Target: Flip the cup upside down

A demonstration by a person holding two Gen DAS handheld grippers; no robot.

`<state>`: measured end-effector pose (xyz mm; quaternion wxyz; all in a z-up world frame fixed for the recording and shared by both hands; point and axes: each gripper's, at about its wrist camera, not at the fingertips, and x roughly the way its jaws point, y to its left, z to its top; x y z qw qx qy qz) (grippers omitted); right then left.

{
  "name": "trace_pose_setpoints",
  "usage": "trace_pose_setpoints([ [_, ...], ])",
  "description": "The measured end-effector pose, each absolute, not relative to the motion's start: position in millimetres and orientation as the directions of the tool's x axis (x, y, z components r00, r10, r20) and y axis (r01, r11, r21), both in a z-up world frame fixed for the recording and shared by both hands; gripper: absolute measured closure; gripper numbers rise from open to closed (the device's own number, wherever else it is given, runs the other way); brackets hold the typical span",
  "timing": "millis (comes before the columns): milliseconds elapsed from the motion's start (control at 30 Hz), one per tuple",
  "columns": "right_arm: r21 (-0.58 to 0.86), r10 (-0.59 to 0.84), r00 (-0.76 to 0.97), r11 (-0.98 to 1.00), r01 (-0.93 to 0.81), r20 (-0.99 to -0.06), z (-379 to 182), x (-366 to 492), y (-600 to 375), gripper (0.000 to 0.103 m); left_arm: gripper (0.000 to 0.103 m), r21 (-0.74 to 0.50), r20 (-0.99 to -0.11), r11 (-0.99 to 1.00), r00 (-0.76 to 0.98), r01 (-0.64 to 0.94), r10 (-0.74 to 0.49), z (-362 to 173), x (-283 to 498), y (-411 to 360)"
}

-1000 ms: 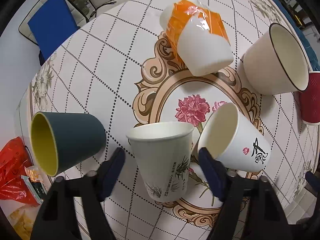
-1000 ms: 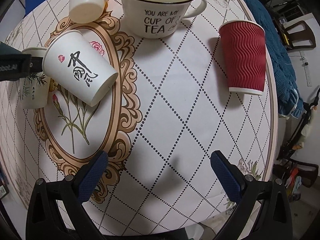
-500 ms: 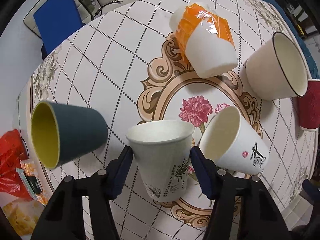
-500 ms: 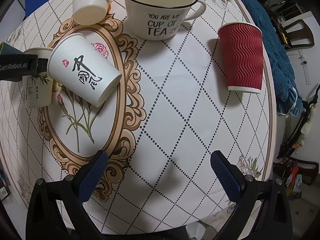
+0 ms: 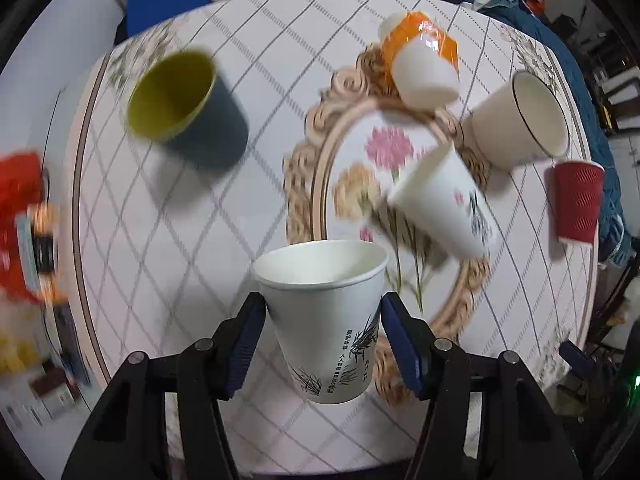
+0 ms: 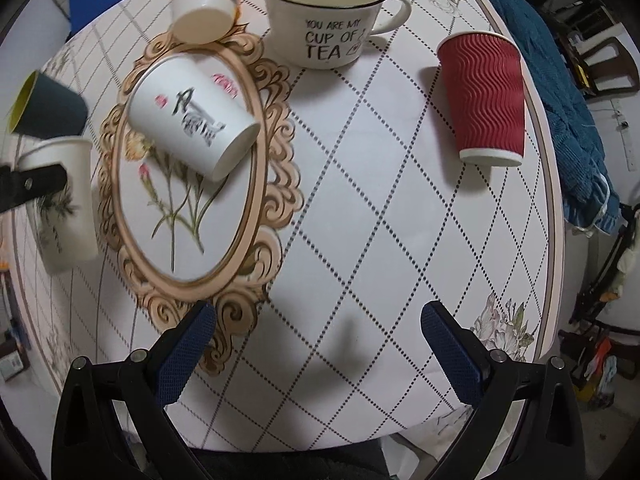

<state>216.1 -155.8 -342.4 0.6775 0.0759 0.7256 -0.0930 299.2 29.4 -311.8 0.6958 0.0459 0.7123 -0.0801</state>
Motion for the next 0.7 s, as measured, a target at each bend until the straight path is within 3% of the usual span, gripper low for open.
trace_pose_setpoints([
  [467,0.028,0.033,-0.071,0.997,0.068,-0.997,-342.9,141.4,-163.3,0.0,0.045,-0.047,-0.995,0.999,-0.093,-0.002,-0.047,-319.9,184.0,35.4],
  [700,0.018,0.019,-0.087,1.0,0.018,-0.996,-352.9,123.6,-174.1,0.0,0.045,-0.04,-0.989,0.999,-0.144,0.019,-0.037,-341.3,170.1,28.2],
])
